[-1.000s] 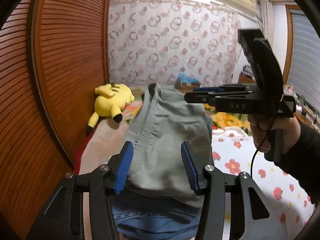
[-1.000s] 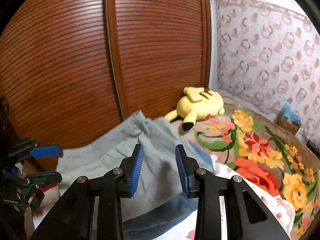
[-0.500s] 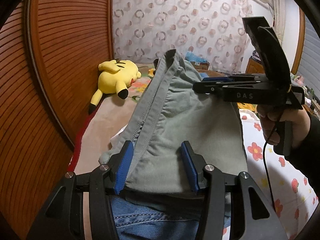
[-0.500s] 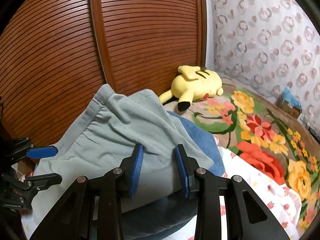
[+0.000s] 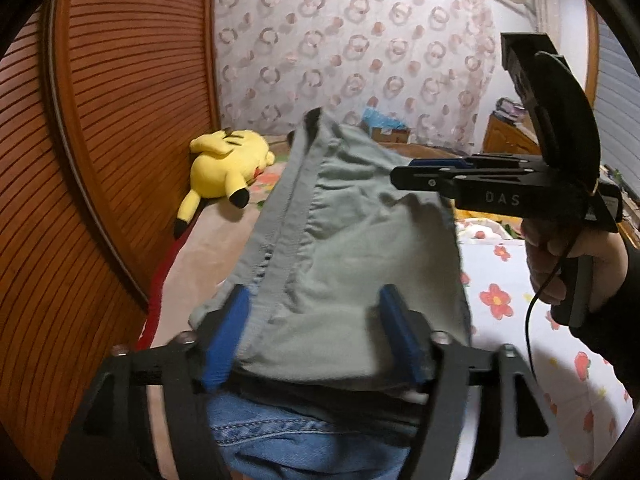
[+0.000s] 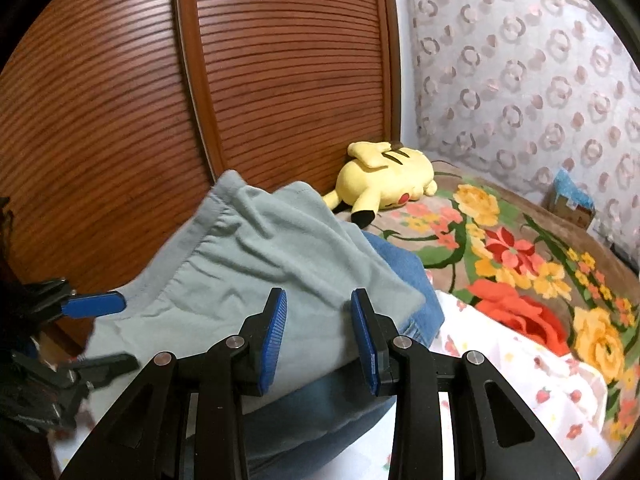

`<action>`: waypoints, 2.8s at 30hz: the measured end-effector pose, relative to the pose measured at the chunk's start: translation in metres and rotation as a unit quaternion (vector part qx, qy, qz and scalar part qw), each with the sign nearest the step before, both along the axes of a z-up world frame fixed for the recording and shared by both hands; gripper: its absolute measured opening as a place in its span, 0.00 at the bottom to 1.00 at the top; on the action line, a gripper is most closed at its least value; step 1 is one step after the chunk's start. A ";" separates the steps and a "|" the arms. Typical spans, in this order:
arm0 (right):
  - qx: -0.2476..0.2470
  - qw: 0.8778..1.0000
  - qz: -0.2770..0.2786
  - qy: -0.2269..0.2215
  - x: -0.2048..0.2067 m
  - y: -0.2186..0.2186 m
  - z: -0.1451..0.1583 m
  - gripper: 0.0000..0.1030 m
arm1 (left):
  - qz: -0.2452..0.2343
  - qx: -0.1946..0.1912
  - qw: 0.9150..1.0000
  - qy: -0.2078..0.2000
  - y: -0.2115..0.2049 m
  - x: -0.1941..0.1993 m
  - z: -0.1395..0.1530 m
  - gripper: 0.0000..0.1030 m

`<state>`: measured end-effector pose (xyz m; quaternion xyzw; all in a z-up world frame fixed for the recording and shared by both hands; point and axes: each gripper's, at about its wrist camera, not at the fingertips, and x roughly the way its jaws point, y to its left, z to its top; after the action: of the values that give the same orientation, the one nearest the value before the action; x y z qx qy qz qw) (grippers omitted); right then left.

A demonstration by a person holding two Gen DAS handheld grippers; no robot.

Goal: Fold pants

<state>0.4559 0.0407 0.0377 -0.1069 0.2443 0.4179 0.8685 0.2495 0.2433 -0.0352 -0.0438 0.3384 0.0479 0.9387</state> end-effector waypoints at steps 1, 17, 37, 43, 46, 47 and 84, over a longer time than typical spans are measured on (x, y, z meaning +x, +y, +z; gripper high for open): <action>0.001 1.000 -0.001 -0.003 -0.004 -0.002 0.001 0.34 | -0.004 0.000 1.000 -0.004 -0.001 -0.002 0.002 0.75; 0.014 0.999 -0.023 -0.022 -0.060 -0.031 0.004 0.54 | 0.021 0.005 0.998 -0.057 -0.007 -0.031 0.031 0.83; 0.045 0.996 -0.069 -0.045 -0.139 -0.076 0.004 0.63 | 0.029 0.011 0.997 -0.073 -0.021 -0.058 0.044 0.83; 0.043 0.994 -0.095 -0.045 -0.164 -0.091 -0.007 0.63 | 0.023 0.010 0.998 -0.059 -0.034 -0.072 0.030 0.83; 0.041 0.993 -0.104 -0.042 -0.179 -0.098 -0.011 0.63 | 0.019 0.011 0.998 -0.055 -0.043 -0.079 0.025 0.83; 0.039 0.993 -0.107 -0.042 -0.185 -0.100 -0.013 0.63 | 0.017 0.009 0.998 -0.054 -0.046 -0.081 0.024 0.83; 0.060 0.964 -0.247 -0.074 -0.388 -0.184 -0.014 0.68 | -0.095 0.007 0.992 -0.088 -0.192 -0.166 0.037 0.83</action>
<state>0.0678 -0.1436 0.0237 -0.0213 0.1726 0.1956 0.9651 0.0836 0.0512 0.0014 -0.0090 0.2566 -0.0428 0.9655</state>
